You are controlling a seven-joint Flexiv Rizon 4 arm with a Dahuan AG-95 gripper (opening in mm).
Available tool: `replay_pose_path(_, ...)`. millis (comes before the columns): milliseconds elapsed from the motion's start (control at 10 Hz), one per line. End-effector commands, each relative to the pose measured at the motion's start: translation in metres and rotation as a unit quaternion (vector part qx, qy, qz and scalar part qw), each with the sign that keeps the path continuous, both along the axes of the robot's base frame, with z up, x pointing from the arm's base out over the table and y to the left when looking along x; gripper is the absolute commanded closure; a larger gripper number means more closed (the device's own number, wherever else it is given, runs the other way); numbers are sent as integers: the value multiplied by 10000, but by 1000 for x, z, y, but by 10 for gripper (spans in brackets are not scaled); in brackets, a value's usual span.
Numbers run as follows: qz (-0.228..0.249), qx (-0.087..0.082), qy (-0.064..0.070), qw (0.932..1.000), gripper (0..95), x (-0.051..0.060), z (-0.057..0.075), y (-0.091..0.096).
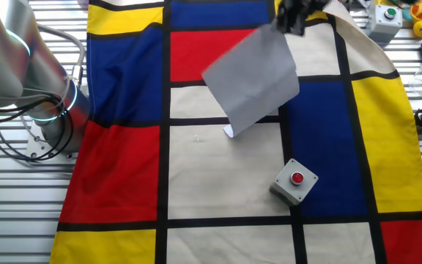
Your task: Flip over and spread out the paper that is laid flat on the table
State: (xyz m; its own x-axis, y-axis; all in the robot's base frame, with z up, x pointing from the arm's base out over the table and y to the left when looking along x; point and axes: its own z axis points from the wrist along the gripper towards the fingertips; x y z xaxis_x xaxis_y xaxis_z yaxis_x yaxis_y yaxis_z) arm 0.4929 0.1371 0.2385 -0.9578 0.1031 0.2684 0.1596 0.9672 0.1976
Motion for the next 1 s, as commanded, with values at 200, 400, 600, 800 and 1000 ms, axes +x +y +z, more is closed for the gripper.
replay_pose_path(200,-417,204,63,9989,950,0,-2,29)
replay_pose_path(400,-463,440,20,9980,950,1,-3,30)
replay_pose_path(600,-460,507,-72,9976,950,1,-9,32)
replay_pose_path(800,-484,519,-127,9974,950,2,-16,35)
replay_pose_path(1000,-523,570,-157,9969,950,2,-21,37)
